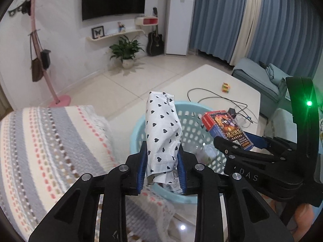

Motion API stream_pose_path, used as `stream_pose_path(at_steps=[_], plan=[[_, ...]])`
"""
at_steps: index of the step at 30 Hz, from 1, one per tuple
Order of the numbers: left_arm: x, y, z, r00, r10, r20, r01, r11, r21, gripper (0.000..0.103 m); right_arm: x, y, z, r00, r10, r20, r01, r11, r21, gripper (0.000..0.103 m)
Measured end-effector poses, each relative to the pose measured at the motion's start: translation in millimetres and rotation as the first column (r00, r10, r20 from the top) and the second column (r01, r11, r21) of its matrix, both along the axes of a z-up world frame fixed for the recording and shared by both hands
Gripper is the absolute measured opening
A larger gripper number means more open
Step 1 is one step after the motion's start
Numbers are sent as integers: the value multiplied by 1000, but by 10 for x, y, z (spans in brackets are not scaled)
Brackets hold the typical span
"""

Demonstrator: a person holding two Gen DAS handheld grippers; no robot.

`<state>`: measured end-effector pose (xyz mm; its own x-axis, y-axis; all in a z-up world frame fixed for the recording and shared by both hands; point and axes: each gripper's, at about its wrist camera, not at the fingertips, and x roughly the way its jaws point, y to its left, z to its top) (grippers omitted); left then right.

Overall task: Collect trash
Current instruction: 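Open both tools over the basket to drop the bag and snack box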

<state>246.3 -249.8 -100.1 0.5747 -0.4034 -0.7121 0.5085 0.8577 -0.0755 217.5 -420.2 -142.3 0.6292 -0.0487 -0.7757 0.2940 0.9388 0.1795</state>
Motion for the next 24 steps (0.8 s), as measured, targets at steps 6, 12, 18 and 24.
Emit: stream_pose_path(at_steps=[6, 12, 18, 24], plan=[[77, -82, 66, 1000, -25, -2, 25, 999, -33, 62, -23, -61, 14, 1000, -8, -3, 8, 999, 46, 61], [100, 94, -27, 998, -20, -68, 15, 997, -82, 74, -61, -129, 12, 1000, -16, -14, 17, 997, 69, 63], [-24, 335, 24, 996, -13, -94, 1, 992, -125, 74, -136, -27, 118, 1000, 13, -3, -13, 998, 55, 64], [-255, 679, 245, 999, 23, -34, -28, 987, -160, 78, -258, 288, 381, 993, 114, 30, -115, 993, 37, 64]])
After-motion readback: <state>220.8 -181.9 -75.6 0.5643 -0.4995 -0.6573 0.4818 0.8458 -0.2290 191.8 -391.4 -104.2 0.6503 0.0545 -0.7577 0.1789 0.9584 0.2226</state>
